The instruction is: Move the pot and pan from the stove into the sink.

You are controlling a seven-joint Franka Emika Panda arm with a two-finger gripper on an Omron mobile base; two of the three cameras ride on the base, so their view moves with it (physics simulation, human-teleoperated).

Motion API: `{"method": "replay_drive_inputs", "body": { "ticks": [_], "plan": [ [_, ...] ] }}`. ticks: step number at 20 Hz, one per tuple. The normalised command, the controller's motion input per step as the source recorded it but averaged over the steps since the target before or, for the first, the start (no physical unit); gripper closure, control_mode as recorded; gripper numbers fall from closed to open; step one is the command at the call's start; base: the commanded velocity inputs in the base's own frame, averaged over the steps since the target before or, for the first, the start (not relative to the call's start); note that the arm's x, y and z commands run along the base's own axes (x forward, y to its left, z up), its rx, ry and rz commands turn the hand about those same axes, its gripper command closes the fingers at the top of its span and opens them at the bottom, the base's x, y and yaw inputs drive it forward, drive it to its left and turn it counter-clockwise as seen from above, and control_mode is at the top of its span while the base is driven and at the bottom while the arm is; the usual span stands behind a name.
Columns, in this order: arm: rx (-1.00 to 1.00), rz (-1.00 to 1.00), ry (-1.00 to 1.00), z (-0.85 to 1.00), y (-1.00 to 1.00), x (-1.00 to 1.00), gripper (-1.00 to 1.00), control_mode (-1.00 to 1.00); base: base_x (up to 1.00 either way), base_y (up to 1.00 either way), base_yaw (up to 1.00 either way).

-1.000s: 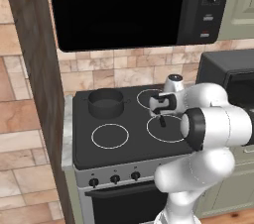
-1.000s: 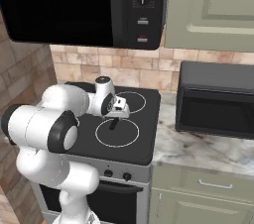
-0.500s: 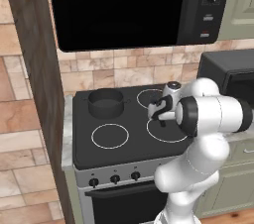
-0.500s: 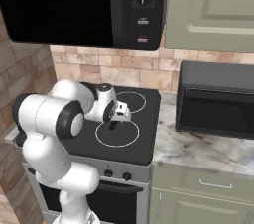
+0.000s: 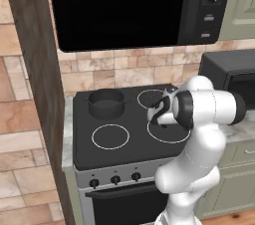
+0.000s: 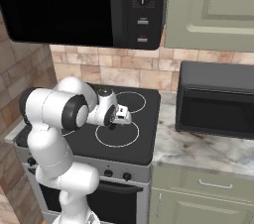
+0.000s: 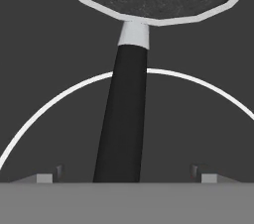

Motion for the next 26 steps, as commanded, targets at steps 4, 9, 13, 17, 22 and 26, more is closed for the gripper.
{"method": "replay_drive_inputs", "body": {
  "ticks": [4,9,13,17,22,26],
  "plan": [
    [0.00,0.00,-0.04,-0.27,0.00,0.07,-1.00,-1.00,0.00,0.00,0.00],
    [0.00,0.00,-0.02,-0.07,0.00,0.01,1.00,-1.00,0.00,0.00,0.00],
    [0.00,0.00,0.00,0.00,0.00,0.00,1.00,-1.00,0.00,0.00,0.00],
    [0.01,0.00,0.01,0.23,0.00,0.00,1.00,-1.00,0.00,0.00,0.00],
    [0.03,0.00,0.01,0.54,-0.08,-0.03,1.00,-1.00,0.00,0.00,0.00],
    [0.04,-0.01,0.02,0.64,-0.08,-0.14,1.00,-1.00,0.00,0.00,0.00]
  ]
}}
